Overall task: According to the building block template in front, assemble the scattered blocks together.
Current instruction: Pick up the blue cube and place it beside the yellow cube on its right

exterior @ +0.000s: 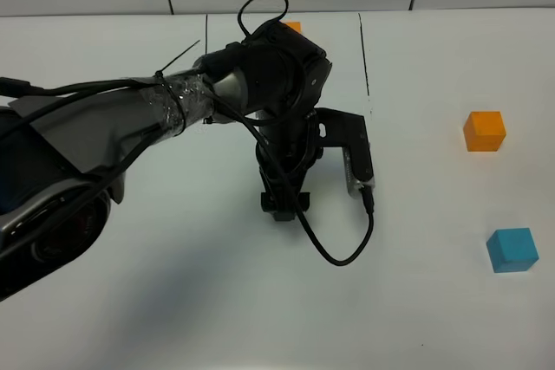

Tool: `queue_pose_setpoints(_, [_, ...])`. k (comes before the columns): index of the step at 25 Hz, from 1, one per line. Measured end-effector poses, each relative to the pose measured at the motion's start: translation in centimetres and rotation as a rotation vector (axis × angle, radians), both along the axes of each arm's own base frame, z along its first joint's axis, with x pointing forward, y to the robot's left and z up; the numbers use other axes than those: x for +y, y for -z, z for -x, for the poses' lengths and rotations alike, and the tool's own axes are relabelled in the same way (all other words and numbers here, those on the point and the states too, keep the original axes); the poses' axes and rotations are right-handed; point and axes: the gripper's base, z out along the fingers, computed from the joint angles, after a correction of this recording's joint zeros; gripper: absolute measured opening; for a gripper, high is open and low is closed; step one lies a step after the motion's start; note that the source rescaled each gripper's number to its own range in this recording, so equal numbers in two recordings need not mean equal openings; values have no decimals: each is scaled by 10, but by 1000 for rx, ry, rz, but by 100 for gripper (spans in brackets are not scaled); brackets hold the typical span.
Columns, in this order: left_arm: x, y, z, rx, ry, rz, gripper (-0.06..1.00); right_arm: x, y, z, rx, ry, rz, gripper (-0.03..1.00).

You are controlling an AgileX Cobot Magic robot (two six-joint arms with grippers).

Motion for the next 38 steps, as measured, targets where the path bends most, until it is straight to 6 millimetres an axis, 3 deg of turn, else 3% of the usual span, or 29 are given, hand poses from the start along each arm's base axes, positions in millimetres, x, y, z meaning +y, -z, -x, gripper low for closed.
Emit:
queue_pose_setpoints(8, [3,-54,5,-70,-97,89,98,0,0,0,0,1,-1,75])
queue_pose_setpoints(13, [20,-89,-1,-125,-239,160,98,0,0,0,0,1,-1,75])
queue_pose_setpoints(20, [88,-131,-26,-175,-551,207,98,0,0,0,1,4,-7,75])
queue_pose_setpoints(26, [140,-163,-30,-188,-747,262,98,0,0,0,1,4,-7,75])
queue_pose_setpoints(28, [156,-170,-25,-194,-797,275,97,0,0,0,1,4,-7,75])
queue_pose_setpoints(33, [204,-165,-4,-241,-950,314,97,0,0,0,1,4,-7,75])
queue_pose_setpoints(38, [243,-179,41,-400,-1088,431,97,0,0,0,1,4,-8,75])
